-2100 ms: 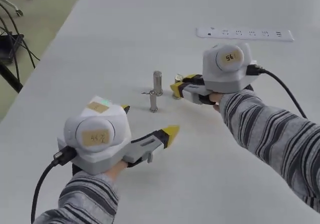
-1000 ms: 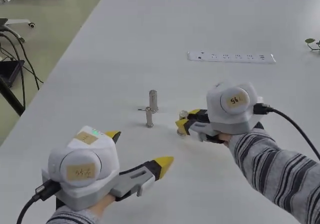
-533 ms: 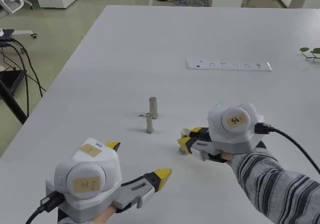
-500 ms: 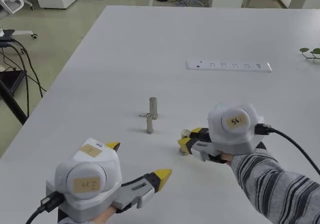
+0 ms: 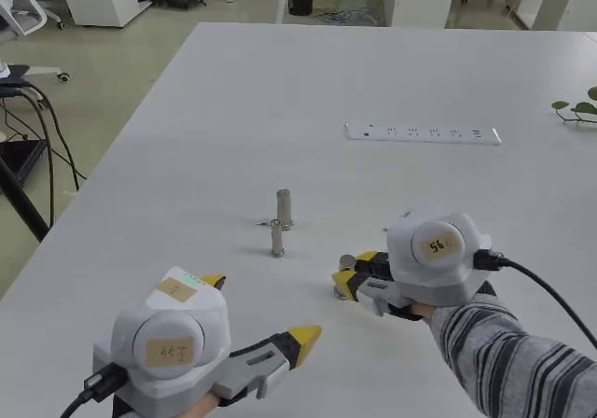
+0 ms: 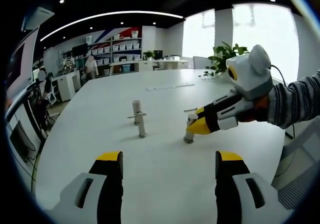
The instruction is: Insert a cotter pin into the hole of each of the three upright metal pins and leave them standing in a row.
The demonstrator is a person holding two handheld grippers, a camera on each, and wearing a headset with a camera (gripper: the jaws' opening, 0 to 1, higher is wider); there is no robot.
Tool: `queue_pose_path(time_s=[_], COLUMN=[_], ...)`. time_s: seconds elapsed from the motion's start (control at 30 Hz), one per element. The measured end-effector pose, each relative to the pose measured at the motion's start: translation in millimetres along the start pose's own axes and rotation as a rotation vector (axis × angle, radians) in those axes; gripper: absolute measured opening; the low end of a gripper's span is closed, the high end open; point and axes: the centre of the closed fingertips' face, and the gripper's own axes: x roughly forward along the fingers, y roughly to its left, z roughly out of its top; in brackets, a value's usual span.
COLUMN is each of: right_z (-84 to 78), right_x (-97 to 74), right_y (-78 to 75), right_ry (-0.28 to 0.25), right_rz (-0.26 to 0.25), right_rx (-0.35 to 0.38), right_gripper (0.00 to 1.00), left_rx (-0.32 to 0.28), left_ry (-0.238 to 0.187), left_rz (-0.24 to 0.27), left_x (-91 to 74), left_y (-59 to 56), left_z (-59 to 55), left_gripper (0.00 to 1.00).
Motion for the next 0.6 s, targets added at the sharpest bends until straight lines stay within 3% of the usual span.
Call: queue_pose_path(time_s=[0.2, 0.6], right_z=[0.4, -7.6], right_x=[-1.0, -17.1], right_y=[-0.1, -2.5], right_ry=[0.003, 0.021], right_rz=[0.015, 0.026], right_rx=[-0.019, -0.047], right_gripper=[0.09, 0.26], left_rx=[0.000, -0.014], left_ry=[-0.004, -0.019], left_rz=[0.003, 0.007], left_x=[0.1, -0.3], left_y=[0.5, 1.7], left_z=[0.7, 2.8], left_gripper=[0.74, 0.77])
